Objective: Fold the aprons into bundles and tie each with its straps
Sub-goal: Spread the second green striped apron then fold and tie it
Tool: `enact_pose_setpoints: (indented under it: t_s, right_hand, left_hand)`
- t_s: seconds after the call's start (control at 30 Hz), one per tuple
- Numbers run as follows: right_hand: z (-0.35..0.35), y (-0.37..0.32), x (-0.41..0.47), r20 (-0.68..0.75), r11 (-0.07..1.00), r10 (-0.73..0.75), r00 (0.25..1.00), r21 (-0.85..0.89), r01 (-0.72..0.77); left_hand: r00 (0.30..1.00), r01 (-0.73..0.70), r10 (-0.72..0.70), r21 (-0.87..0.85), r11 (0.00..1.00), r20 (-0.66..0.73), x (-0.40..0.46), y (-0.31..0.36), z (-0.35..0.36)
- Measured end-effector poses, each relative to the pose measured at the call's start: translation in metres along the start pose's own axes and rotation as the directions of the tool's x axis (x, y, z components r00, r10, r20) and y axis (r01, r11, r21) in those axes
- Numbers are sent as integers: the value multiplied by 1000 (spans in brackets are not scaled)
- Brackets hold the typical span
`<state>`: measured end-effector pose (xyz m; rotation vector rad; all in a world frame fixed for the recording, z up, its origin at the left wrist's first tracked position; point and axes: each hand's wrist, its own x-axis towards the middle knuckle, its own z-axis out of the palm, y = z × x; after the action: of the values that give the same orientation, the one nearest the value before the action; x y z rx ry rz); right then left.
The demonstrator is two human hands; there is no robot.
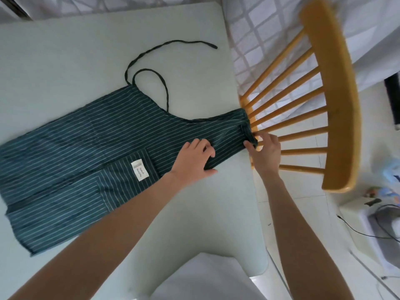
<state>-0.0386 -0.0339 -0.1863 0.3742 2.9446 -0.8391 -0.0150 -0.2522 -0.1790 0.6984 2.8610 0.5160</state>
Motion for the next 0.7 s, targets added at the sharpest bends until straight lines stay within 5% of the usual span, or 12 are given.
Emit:
enact_pose_setpoints:
  t_s: [0.2, 0.33, 0.4, 0.5, 0.57, 0.63, 0.7]
  right_hand:
    - [-15, -6, 23, 45, 971, -238, 970, -4, 238]
    - [-36, -24, 53, 221, 946, 85, 972, 289, -148]
    - [-45, -23, 68, 284, 974, 120, 951, 150, -168]
    - [-46, -16, 80, 301, 964, 34, 953, -263, 49]
    - [-42, -9, 77, 211, 929, -103, 972, -329, 170]
    - [-39, -7, 58, -2, 951, -229, 973, -214, 224]
    - [-37, -6, 27, -98, 991, -115, 989, -86, 107]
  left_hand:
    - [999, -11, 11, -11, 1000, -34, -7, 2, 9]
    - [998, -61, 60, -54, 997, -17, -20, -3, 4]
    - [998, -63, 63, -81, 995, -6, -27, -5, 3]
    - [999, -48, 49, -129, 990, -1, -34, -7, 4]
    - [998, -56, 56, -158, 986, -3, -33, -4, 6]
    - [1000, -20, 18, -199, 980, -8, -30, -1, 6]
    - [1000, 17, -21, -185, 983, -22, -27, 0, 5]
